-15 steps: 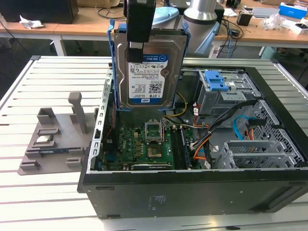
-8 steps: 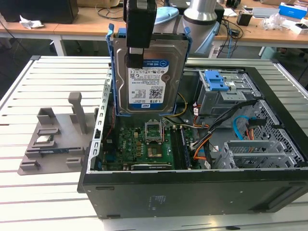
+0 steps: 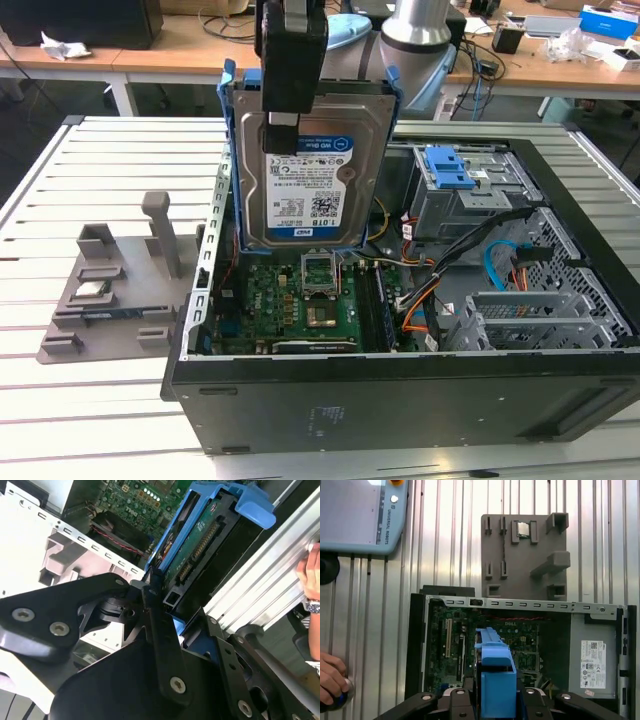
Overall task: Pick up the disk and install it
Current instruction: 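Pick up the disk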
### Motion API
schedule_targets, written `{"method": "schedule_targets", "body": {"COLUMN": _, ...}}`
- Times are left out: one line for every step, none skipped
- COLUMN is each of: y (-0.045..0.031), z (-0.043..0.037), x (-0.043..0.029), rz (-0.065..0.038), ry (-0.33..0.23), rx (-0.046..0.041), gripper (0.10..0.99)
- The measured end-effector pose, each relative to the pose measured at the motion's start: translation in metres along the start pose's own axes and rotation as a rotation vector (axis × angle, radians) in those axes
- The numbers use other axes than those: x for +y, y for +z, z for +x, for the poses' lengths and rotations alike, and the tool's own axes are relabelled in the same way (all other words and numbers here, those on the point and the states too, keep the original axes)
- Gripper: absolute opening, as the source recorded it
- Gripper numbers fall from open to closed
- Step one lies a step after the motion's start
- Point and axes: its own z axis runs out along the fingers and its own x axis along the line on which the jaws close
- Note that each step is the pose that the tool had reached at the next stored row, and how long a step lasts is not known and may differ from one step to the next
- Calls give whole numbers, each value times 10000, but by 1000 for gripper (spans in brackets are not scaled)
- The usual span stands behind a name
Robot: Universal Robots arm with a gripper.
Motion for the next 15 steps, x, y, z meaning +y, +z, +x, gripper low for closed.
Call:
{"method": "schedule_targets", "body": {"y": 0, "z": 25, "x": 1, "rz": 0, "ry": 0, "rx": 0, "gripper": 365}}
{"method": "schedule_targets", "body": {"y": 1, "z": 67, "x": 2, "rz": 0, "ry": 1, "rx": 0, "gripper": 365}}
{"method": "schedule_targets", "body": {"y": 1, "z": 100, "x": 3, "rz": 0, "ry": 1, "rx": 1, "gripper": 365}}
{"method": "schedule_targets", "body": {"y": 1, "z": 131, "x": 3, "rz": 0, "ry": 0, "rx": 0, "gripper": 365}}
{"method": "schedule_targets", "body": {"y": 1, "z": 175, "x": 4, "rz": 0, "ry": -1, "rx": 0, "gripper": 365}}
{"method": "schedule_targets", "body": {"y": 2, "z": 228, "x": 5, "rz": 1, "ry": 0, "rx": -1, "gripper": 365}}
{"method": "schedule_targets", "body": {"y": 1, "z": 254, "x": 6, "rz": 0, "ry": -1, "rx": 0, "gripper": 365}}
{"method": "schedule_targets", "body": {"y": 1, "z": 284, "x": 7, "rz": 0, "ry": 0, "rx": 0, "gripper": 365}}
{"method": "schedule_targets", "body": {"y": 1, "z": 320, "x": 7, "rz": 0, "ry": -1, "rx": -1, "gripper": 365}}
{"method": "schedule_targets", "body": {"y": 0, "z": 349, "x": 8, "rz": 0, "ry": 0, "rx": 0, "gripper": 365}}
{"method": "schedule_targets", "body": {"y": 0, "z": 383, "x": 9, "rz": 0, "ry": 0, "rx": 0, "gripper": 365}}
{"method": "schedule_targets", "body": {"y": 0, "z": 409, "x": 10, "rz": 0, "ry": 0, "rx": 1, "gripper": 365}}
{"method": "schedule_targets", "body": {"y": 1, "z": 450, "x": 11, "rz": 1, "ry": 0, "rx": -1, "gripper": 365}}
{"method": "schedule_targets", "body": {"y": 1, "z": 450, "x": 11, "rz": 1, "ry": 1, "rx": -1, "gripper": 365}}
{"method": "schedule_targets", "body": {"y": 0, "z": 451, "x": 11, "rz": 0, "ry": 1, "rx": 0, "gripper": 365}}
